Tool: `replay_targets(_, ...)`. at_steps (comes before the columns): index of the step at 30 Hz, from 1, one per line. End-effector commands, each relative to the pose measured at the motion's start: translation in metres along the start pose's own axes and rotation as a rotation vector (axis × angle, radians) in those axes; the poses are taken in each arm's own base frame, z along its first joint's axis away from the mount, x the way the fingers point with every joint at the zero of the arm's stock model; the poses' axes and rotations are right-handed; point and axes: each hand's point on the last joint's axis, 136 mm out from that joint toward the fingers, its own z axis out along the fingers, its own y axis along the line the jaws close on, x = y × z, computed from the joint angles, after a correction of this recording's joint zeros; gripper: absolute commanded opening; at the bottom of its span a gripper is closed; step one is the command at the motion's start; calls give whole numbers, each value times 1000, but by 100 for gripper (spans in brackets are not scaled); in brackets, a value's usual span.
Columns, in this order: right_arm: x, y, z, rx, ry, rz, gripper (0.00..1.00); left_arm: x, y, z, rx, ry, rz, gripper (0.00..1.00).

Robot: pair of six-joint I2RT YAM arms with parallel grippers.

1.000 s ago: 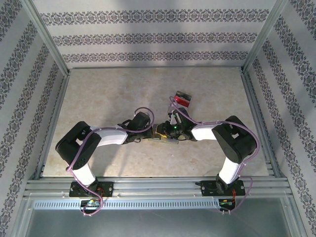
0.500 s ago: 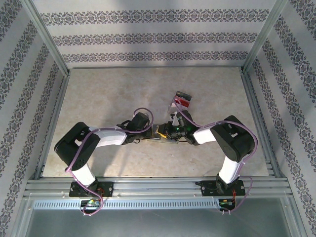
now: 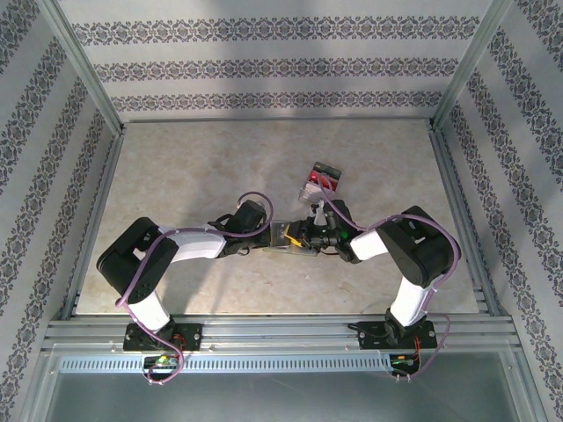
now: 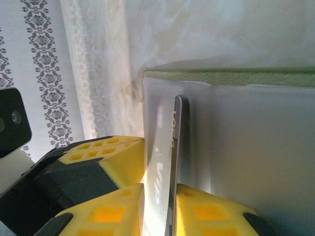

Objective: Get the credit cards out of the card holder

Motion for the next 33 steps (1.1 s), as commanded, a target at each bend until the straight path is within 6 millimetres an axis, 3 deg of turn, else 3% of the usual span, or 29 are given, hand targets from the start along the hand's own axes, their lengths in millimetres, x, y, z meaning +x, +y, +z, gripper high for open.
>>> replay_targets(1, -2, 8, -4, -44, -7, -12, 22, 12, 12, -2, -38, 39, -14, 5)
replay_targets(21, -4, -3, -8, -40, -26, 18, 15, 2, 7, -12, -41, 8, 2, 5)
replay_targets(33, -8, 4, -8, -60, -30, 1, 10, 1, 7, -11, -43, 10, 3, 5)
